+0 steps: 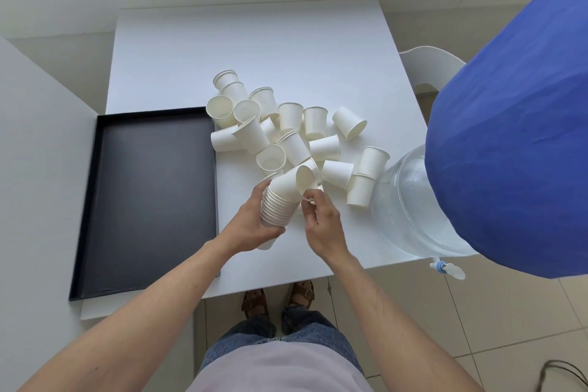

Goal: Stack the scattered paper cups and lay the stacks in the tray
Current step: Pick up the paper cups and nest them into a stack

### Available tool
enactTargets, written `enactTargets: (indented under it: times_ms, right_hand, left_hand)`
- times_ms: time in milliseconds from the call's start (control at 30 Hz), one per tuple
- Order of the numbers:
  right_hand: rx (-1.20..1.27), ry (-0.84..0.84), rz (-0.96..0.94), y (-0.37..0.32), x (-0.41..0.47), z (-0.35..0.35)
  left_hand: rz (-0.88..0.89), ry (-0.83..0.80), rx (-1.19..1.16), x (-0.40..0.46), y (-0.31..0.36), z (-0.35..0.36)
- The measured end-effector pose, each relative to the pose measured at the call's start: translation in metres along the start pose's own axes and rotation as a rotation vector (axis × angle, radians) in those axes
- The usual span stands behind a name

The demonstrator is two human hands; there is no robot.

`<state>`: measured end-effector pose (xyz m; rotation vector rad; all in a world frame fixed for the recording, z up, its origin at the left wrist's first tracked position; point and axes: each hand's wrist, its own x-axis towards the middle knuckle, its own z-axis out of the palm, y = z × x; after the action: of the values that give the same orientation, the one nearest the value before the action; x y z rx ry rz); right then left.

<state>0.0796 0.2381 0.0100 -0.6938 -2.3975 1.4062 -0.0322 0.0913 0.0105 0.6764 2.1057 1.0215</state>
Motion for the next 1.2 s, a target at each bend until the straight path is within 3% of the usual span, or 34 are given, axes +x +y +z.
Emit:
enactTargets:
  times_ms: [233, 500, 633, 667, 800, 967, 1200]
  right_hand:
    - [-0.123, -0.240, 0.014, 0.010, -0.004, -0.001]
    - [-0.184, -0.346, -0.008, 0.013, -0.011, -0.002]
    - [-0.028, 0.094, 0.375, 0.019, -0.007, 0.000]
    - [-0.041, 0.135, 0.499, 0.023, -0.004, 0.000]
    - [0.046, -0.026, 0.799, 0.037, 0.005, 0.004]
    - [0.144, 0.091, 0.710, 0.037, 0.003, 0.005]
    - [0.035, 0.123, 0.329, 0.012, -0.011, -0.007]
  left_hand:
    - [0.027, -0.057, 0.035, 0.002, 0.001, 0.000]
    - [0.061, -0.051, 0.056, -0.003, 0.003, 0.001]
    - [0.035, -0.027, 0.052, -0.006, 0.001, -0.002]
    - [0.035, -0.019, 0.047, -0.007, 0.000, -0.002]
    - [0.036, -0.006, 0.044, -0.012, -0.007, -0.004]
    - [-0.031, -0.040, 0.060, -0.017, -0.016, -0.006]
    - [-0.071, -0.088, 0.163, -0.018, -0.020, -0.008]
